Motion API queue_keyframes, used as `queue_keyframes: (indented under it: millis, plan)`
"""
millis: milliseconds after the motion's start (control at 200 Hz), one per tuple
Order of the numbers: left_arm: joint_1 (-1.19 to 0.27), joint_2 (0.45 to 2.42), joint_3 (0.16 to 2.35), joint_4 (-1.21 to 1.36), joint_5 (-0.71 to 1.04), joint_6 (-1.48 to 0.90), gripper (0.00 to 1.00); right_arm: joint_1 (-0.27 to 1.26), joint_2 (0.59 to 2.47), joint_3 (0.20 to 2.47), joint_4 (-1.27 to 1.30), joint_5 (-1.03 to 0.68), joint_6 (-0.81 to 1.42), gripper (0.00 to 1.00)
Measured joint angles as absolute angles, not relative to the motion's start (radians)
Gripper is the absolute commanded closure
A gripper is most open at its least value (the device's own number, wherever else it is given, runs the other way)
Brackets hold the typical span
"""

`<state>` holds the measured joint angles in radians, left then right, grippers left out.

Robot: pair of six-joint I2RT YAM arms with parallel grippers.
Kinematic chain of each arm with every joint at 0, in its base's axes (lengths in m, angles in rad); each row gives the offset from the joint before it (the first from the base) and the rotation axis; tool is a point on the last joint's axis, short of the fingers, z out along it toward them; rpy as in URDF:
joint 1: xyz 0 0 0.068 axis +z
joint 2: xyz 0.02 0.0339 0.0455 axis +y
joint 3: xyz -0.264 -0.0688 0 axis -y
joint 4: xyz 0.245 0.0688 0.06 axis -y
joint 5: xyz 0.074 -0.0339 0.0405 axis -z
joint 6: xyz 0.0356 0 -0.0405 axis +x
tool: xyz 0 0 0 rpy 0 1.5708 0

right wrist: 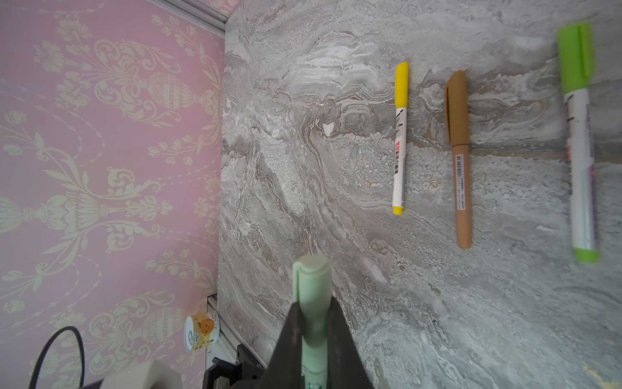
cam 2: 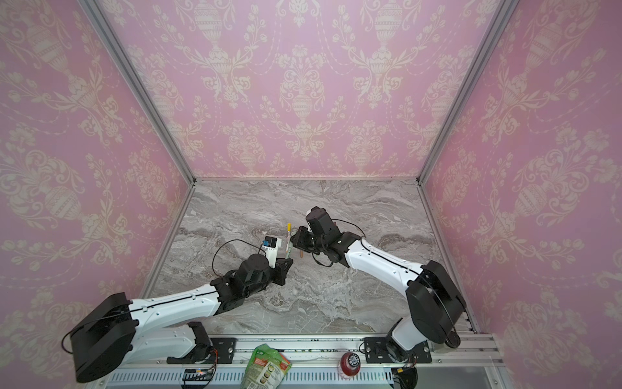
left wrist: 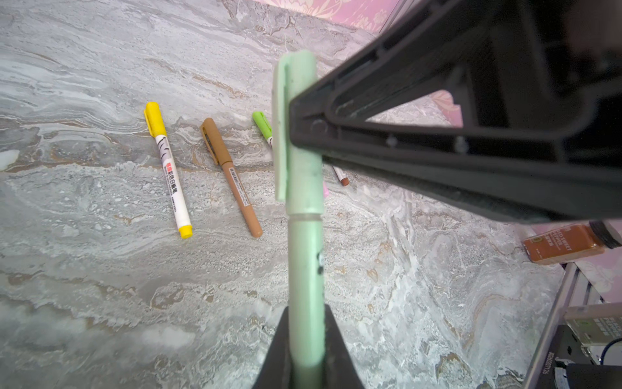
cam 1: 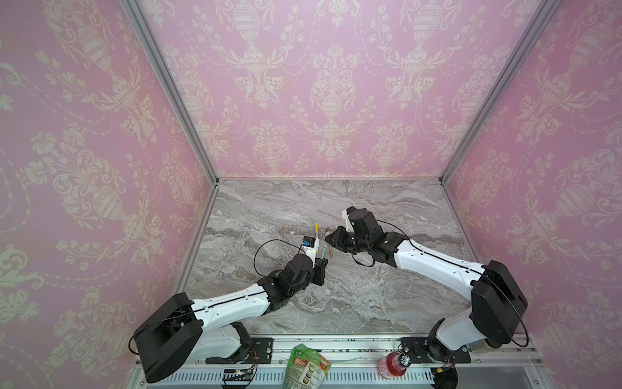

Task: Insert the pens into the pen caps
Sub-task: 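Press the cap down onto the pen and open the right gripper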

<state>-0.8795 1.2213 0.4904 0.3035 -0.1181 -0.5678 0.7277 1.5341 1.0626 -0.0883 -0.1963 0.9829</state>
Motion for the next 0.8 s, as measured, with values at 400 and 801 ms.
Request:
queue_keyframes:
  millis: [400, 801]
  plan:
    - [-0.851, 1.222, 0.514, 0.229, -0.130, -0.492, 1.00, 0.782, 1.542, 1.036, -0.011, -0.103, 0.968, 1.00]
    - [-0.813, 1.227, 0.514, 0.131, -0.108, -0.458, 1.00, 0.838, 1.606, 1.005, 0.089, -0.025, 0.999, 1.00]
